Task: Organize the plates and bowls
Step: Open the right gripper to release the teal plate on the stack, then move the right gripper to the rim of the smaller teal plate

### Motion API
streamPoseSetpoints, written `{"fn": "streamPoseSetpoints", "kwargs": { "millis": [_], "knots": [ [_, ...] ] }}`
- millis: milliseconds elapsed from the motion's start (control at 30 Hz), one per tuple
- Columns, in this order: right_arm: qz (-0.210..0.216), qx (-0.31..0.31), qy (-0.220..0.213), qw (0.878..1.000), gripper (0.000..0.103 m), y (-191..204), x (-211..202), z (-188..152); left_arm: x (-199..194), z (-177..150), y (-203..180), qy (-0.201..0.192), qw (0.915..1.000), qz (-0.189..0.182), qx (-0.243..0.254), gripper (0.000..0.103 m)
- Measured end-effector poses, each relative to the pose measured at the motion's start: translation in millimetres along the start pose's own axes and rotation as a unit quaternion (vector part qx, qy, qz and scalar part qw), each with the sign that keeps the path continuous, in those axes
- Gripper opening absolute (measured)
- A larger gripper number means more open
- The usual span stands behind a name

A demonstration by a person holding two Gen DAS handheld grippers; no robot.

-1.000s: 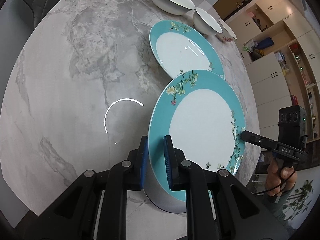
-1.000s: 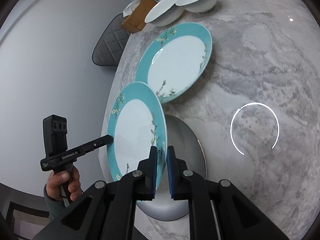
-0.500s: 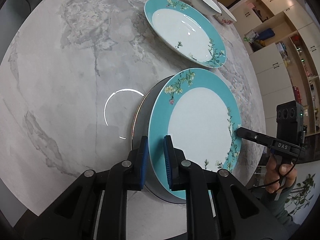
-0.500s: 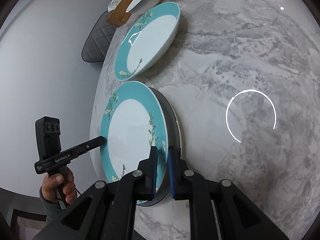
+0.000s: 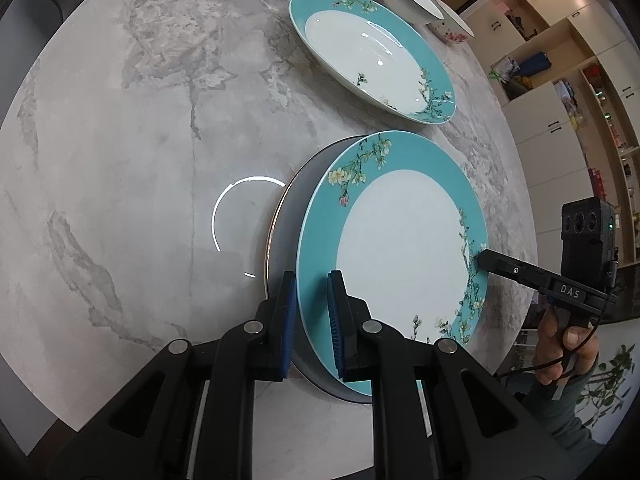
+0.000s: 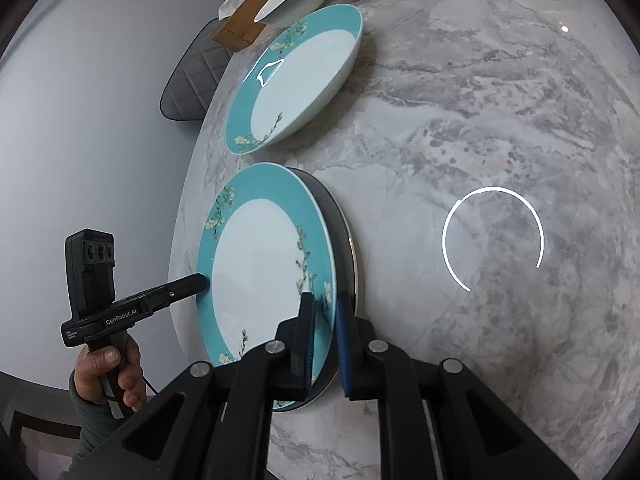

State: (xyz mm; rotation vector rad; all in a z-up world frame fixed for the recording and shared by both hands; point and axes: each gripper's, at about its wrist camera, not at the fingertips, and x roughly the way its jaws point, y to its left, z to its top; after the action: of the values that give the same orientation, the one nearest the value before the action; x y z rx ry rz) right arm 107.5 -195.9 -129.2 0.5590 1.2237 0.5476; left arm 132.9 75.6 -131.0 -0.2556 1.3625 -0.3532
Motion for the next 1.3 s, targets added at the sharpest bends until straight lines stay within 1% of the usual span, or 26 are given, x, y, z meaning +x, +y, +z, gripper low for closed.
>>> {"fn": "streamPoseSetpoints", "kwargs": {
  "millis": [100, 267, 400, 533, 667, 733, 800, 867, 900, 933, 967, 1000, 1033, 1067, 1167, 1233, 1300],
  "knots": [
    [-0.018, -0.02, -0.006, 1.0, 0.014, 7.0, 0.7, 0.0, -0.1, -2.3, -1.6, -0.002, 0.9999, 0.009, 0.005, 0.013],
    [-0.068, -0.066, -0.019, 0.995, 0.016, 22.0, 3.4, -3.6, 1.0, -3.6, -4.7, -0.01, 0.9995, 0.026, 0.014, 0.013],
    [-0.087, -0.077, -0.03, 0.993, 0.017, 25.3, 4.0, -7.3, 3.5, -6.8, -11.7, -0.016, 0.9985, 0.043, 0.029, 0.016],
    [-0.125, -0.102, -0.044, 0.986, 0.02, 37.0, 6.8, -14.4, 6.6, -10.7, -19.7, -0.026, 0.9967, 0.064, 0.044, 0.019],
    [-0.171, -0.133, -0.062, 0.974, 0.025, 51.8, 12.3, -22.9, 9.7, -13.8, -25.4, -0.037, 0.9945, 0.079, 0.058, 0.021],
    [-0.202, -0.154, -0.071, 0.965, 0.029, 60.4, 16.1, -27.7, 11.7, -16.1, -30.4, -0.04, 0.993, 0.088, 0.069, 0.023],
    [-0.226, -0.169, -0.075, 0.956, 0.036, 67.8, 21.1, -31.1, 13.9, -18.0, -34.5, -0.043, 0.9914, 0.096, 0.078, 0.026],
    [-0.246, -0.184, -0.08, 0.948, 0.04, 72.6, 25.5, -34.0, 14.7, -20.9, -36.8, -0.046, 0.9895, 0.105, 0.088, 0.028],
    [-0.252, -0.188, -0.081, 0.946, 0.044, 74.3, 27.6, -34.9, 16.2, -22.0, -39.7, -0.047, 0.9883, 0.109, 0.095, 0.031],
    [-0.256, -0.191, -0.081, 0.944, 0.046, 75.2, 29.3, -35.6, 16.3, -24.5, -41.0, -0.048, 0.9876, 0.109, 0.102, 0.038],
    [-0.255, -0.192, -0.079, 0.945, 0.052, 75.9, 30.2, -35.7, 17.8, -25.4, -43.3, -0.049, 0.9871, 0.107, 0.108, 0.041],
    [-0.249, -0.19, -0.077, 0.946, 0.056, 76.1, 30.5, -35.4, 19.0, -26.6, -45.9, -0.051, 0.9859, 0.113, 0.113, 0.045],
    [-0.245, -0.188, -0.075, 0.948, 0.057, 76.2, 30.3, -34.8, 19.6, -27.4, -48.1, -0.054, 0.9846, 0.118, 0.118, 0.047],
    [-0.244, -0.186, -0.075, 0.949, 0.057, 77.4, 31.6, -36.3, 19.8, -27.5, -48.5, -0.057, 0.9842, 0.12, 0.117, 0.048],
    [-0.24, -0.183, -0.076, 0.95, 0.057, 76.3, 30.5, -36.9, 19.4, -27.3, -46.9, -0.061, 0.986, 0.108, 0.111, 0.048],
    [-0.23, -0.176, -0.074, 0.954, 0.057, 74.2, 27.5, -36.4, 18.1, -26.6, -44.1, -0.061, 0.9876, 0.097, 0.107, 0.048],
    [-0.226, -0.168, -0.077, 0.956, 0.057, 72.1, 21.5, -36.0, 16.8, -26.5, -40.0, -0.06, 0.9883, 0.097, 0.101, 0.049]
  ]
}}
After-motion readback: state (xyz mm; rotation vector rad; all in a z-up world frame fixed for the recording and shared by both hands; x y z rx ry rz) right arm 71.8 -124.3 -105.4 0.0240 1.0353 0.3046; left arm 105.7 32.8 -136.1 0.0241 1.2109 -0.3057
